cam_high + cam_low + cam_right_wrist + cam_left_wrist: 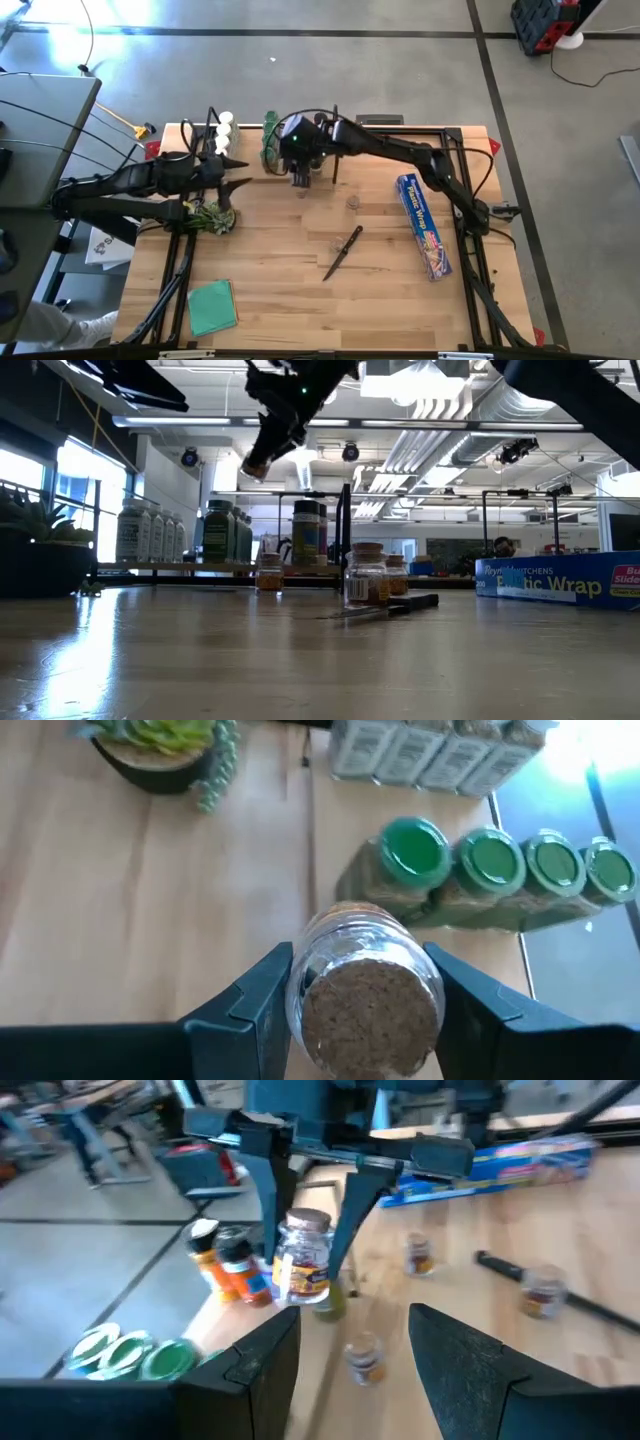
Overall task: Shelf spices
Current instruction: Put the brown lid seasoning bottle on the shelf
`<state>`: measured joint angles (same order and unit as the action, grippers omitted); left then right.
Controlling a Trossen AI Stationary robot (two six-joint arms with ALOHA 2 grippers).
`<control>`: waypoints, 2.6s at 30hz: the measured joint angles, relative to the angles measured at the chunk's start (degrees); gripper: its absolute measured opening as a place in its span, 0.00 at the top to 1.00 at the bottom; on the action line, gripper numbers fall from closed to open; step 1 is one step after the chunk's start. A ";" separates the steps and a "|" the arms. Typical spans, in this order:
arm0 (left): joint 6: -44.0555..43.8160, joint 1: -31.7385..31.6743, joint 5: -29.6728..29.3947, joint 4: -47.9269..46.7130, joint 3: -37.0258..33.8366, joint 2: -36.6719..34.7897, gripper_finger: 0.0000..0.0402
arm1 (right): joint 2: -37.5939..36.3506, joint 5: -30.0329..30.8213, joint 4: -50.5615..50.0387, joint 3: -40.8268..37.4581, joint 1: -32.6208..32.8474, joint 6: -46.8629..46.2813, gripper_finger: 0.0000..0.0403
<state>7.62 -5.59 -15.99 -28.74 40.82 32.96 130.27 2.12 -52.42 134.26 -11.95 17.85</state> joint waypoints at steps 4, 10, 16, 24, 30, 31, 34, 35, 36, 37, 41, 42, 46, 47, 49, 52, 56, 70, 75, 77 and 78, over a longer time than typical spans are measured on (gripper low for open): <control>-0.24 -0.06 -2.95 0.78 -0.39 2.23 0.54 | 2.84 -1.45 1.69 0.02 -2.70 0.55 0.58; 1.41 -2.00 -2.65 3.60 -0.39 5.66 0.54 | 6.60 -1.96 3.28 -0.04 -4.47 0.27 0.58; 2.14 -4.56 -2.62 4.16 -0.39 7.73 0.54 | 5.00 -2.08 -2.82 -0.07 -3.45 0.08 0.58; 3.12 -6.85 -0.56 4.71 -0.37 8.82 0.54 | 3.61 -3.70 -10.39 -0.09 -0.07 -1.33 0.58; 3.15 -7.79 0.43 4.68 -0.37 9.08 0.54 | 3.57 -0.69 -13.62 -0.07 0.01 -1.41 0.58; 3.15 -7.94 0.46 4.65 -0.37 9.10 0.54 | 3.57 -0.26 -14.13 -0.07 -0.11 -1.45 0.58; 3.15 -7.97 0.44 4.67 -0.37 9.06 0.54 | 3.57 2.91 -14.40 -0.07 -0.53 -1.47 0.58; 3.15 -7.97 0.46 4.67 -0.37 9.08 0.54 | 3.57 3.44 -14.40 -0.07 -0.64 -1.47 0.58; 3.13 -7.95 0.46 4.67 -0.37 9.08 0.54 | 3.57 3.49 -14.50 -0.07 -0.75 -1.46 0.58; 3.13 -7.95 0.46 4.67 -0.37 9.08 0.54 | 3.57 3.42 -14.62 -0.07 -0.80 -1.44 0.58; 3.13 -7.95 0.46 4.65 -0.37 9.08 0.54 | 3.57 3.50 -14.99 -0.07 -0.89 -1.36 0.58; 3.13 -7.95 0.44 4.63 -0.37 9.06 0.54 | 3.57 3.48 -15.10 -0.07 -0.89 -1.34 0.58; 3.13 -7.95 0.44 4.62 -0.37 9.06 0.54 | 3.57 3.48 -15.06 -0.07 -0.80 -1.26 0.58; 3.13 -7.95 0.44 4.61 -0.37 9.06 0.54 | 3.57 3.49 -14.89 -0.07 -0.75 -1.17 0.58; 3.13 -7.95 0.44 4.60 -0.37 9.06 0.54 | 3.57 3.48 -13.58 -0.07 -0.62 -0.99 0.58; 3.11 -7.95 0.44 4.60 -0.37 9.06 0.54 | 3.27 3.31 -9.79 0.02 -0.62 0.69 0.58; 3.08 -7.95 0.44 4.63 -0.34 9.03 0.54 | 3.12 3.22 -3.44 0.53 -1.19 2.48 0.58; 3.04 -7.95 0.41 5.05 -0.28 9.63 0.54 | 7.99 -2.02 0.99 0.57 -2.88 1.68 0.58; 3.04 -7.95 0.41 5.10 -0.28 9.78 0.54 | 9.00 -2.17 1.41 0.59 -2.91 1.64 0.58; 3.06 -7.95 0.41 5.00 -0.28 9.80 0.54 | 9.60 -2.16 0.97 0.55 -2.96 1.53 0.58; 3.06 -7.95 0.41 5.02 -0.28 9.80 0.54 | 9.93 -2.16 1.12 0.57 -2.96 1.57 0.58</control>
<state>10.68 -13.54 -15.57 -23.72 40.53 42.76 140.19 -0.03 -51.30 134.82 -14.92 19.42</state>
